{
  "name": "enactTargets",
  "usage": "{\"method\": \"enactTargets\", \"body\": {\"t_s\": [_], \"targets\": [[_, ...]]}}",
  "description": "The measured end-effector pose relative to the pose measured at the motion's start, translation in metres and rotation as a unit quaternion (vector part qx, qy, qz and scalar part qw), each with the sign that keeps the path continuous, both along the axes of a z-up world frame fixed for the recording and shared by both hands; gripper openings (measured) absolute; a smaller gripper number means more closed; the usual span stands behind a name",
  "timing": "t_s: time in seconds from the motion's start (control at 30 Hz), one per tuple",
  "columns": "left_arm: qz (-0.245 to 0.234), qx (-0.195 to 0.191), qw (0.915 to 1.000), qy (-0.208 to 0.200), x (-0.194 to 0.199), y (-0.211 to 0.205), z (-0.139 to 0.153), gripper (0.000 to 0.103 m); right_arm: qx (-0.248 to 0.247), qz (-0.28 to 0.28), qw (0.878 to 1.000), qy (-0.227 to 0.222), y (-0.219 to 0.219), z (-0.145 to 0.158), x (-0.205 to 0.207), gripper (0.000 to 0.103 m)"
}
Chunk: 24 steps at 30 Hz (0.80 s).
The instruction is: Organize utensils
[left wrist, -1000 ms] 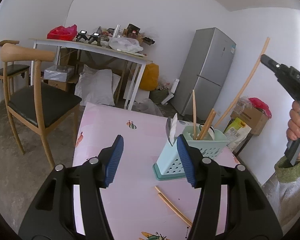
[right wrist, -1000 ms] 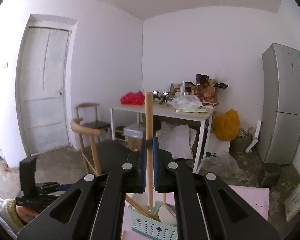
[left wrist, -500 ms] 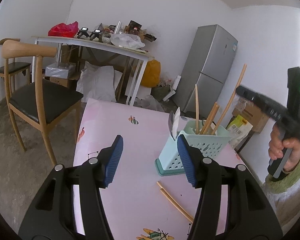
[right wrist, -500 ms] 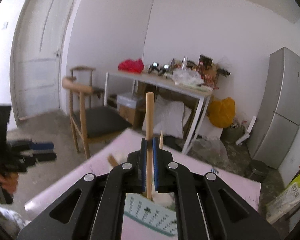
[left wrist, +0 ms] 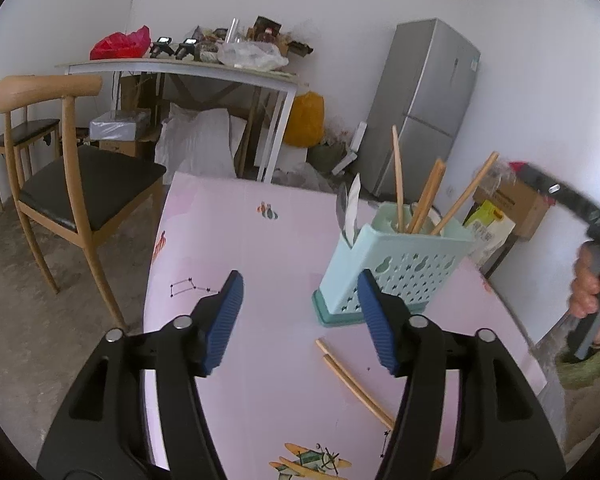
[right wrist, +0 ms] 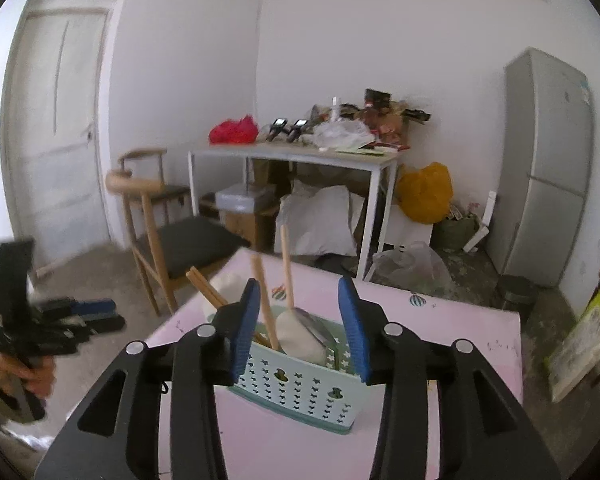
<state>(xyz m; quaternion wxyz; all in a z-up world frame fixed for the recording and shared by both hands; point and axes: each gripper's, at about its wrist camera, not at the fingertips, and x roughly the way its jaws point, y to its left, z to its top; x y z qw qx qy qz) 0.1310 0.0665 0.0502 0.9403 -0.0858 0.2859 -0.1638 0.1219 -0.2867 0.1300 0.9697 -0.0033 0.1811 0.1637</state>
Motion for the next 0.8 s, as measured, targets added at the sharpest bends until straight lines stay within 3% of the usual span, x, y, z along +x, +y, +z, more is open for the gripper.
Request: {"method": "enactTargets", "body": {"t_s": [0.17,0.33,0.6,0.8], "targets": [[0.009,0.068,0.9966,0.047,0.009,-0.016,-0.017,0.062,0.066,-0.015,0.997,0.026,-0.025,-0.015,-0.021,0.042],[0.004,0.106,0.9865,0.125,0.018,-0.029,-0.049,0.064,0.090,0.002,0.989,0.115,-0.015,-0.065,-0.024,0.042],[-0.007,0.166,0.9695,0.180,0.012,-0.051,-0.091,0.069,0.009,0.040,0.964,0.261,0.055,-0.158,-0.016,0.040],[-0.013,0.205,0.9619,0.180,0.010,-0.065,-0.098,0.072,-0.021,0.071,0.954,0.290,0.088,-0.181,-0.013,0.028]]}}
